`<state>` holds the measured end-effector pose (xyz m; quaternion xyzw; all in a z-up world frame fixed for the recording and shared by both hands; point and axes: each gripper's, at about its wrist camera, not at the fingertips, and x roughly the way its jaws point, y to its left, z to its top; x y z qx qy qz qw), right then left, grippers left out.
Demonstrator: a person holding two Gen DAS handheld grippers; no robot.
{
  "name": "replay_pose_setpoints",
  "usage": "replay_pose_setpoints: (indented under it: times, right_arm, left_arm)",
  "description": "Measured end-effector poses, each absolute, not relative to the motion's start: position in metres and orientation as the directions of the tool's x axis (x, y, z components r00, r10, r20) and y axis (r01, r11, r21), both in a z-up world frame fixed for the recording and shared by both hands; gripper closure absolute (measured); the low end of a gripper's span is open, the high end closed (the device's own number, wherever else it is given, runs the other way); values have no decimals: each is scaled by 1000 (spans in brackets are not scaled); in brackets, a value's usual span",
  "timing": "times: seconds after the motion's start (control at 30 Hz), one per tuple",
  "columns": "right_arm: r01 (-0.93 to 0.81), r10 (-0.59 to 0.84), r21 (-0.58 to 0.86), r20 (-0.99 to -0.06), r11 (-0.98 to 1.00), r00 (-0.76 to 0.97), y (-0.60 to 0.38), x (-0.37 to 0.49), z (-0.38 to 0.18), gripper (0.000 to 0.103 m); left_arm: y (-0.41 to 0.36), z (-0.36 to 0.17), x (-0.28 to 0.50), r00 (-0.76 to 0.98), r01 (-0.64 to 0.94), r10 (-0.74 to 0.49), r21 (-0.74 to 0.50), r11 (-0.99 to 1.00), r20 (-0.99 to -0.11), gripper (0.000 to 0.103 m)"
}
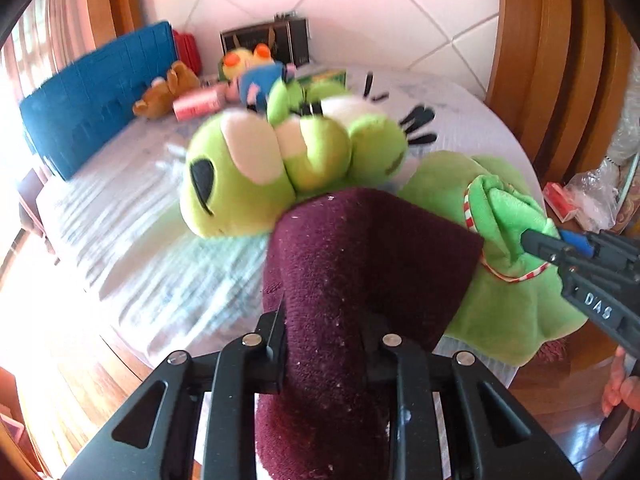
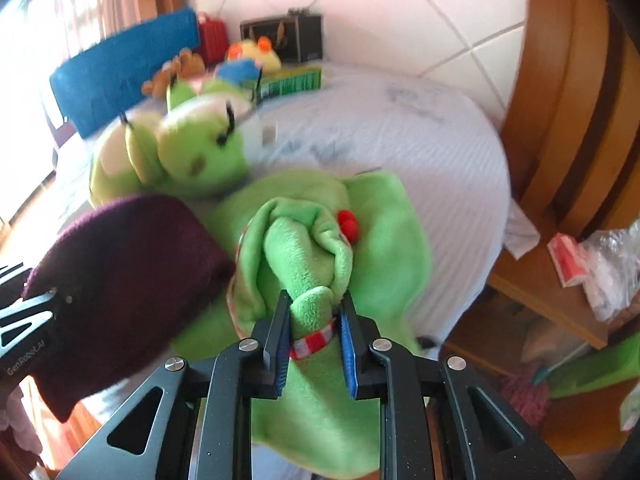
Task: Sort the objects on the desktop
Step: 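Grasp the maroon plush with the left tool while the right tool grasps the green frog plush, then carry both plushes over the blue crate and open both tools to drop them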
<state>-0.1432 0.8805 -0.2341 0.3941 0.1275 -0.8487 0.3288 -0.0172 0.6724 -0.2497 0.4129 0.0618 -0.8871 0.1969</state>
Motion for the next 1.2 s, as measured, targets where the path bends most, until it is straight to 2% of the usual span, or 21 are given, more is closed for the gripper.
replay_pose_setpoints:
  times: [0.33, 0.63, 0.93, 1.2]
  right_arm:
    - [668, -542, 29, -611, -744, -577, 883, -127, -140, 83]
    - [666, -580, -12, -478, -746, -659, 860, -92, -64, 83]
    - [652, -579, -53, -408, -756, -705, 786, -47, -28, 83]
    - [557, -499, -50, -384, -829, -777, 710, -24, -6, 83]
  left_arm:
    - [666, -155, -1, -702, 434, -387, 72, -898, -598, 80]
    - [624, -86, 29, -761, 462, -435, 68, -884, -481, 80]
    - [554, -61, 62, -805, 435, -417, 57, -899, -423, 80]
    - [476, -40, 81, -827, 389, -381, 69, -919, -413, 80]
